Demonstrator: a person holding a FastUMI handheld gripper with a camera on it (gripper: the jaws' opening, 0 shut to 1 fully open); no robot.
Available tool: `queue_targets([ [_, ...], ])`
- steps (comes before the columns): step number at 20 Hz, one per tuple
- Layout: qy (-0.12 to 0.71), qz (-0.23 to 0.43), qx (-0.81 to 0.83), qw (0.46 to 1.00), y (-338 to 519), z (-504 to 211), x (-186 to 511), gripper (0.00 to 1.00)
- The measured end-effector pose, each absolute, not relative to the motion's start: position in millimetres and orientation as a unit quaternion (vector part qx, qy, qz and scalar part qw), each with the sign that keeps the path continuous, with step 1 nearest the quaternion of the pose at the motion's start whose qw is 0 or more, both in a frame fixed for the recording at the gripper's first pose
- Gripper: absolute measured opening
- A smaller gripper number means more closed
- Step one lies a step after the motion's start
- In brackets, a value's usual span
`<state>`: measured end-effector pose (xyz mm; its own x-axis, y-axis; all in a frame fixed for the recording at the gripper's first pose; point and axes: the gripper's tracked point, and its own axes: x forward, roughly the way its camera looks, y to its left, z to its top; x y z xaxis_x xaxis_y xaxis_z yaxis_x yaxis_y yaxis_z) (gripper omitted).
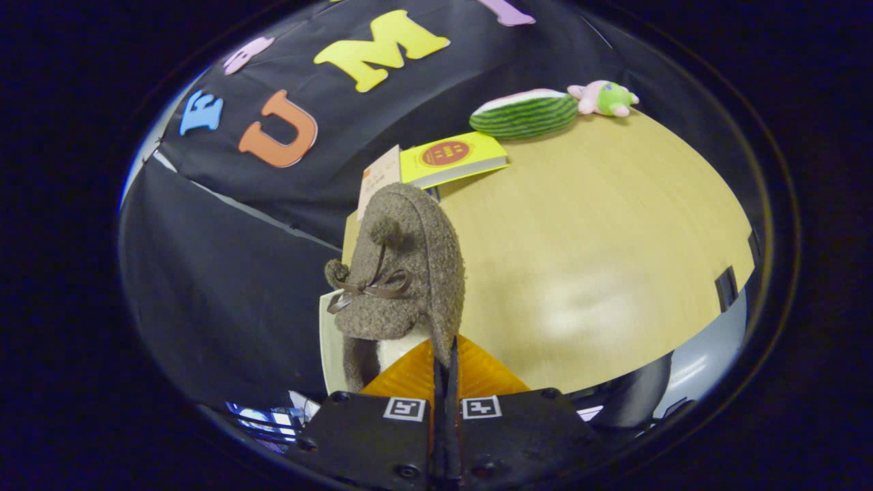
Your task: Open the storage box then place both shoes into the box .Put the left shoe in first, then the right shoe, with the right side of both shoes facing outward in a uniform manner.
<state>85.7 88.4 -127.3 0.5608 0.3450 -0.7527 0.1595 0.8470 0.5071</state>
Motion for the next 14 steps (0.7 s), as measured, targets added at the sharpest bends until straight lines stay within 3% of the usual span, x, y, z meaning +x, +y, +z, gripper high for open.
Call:
queue_targets([
  [5,0.471,0.112,0.242,0.841,196,-109,91,0.06],
  [14,0.525,0.070,0.212,0.821,244,-175,102,0.06],
])
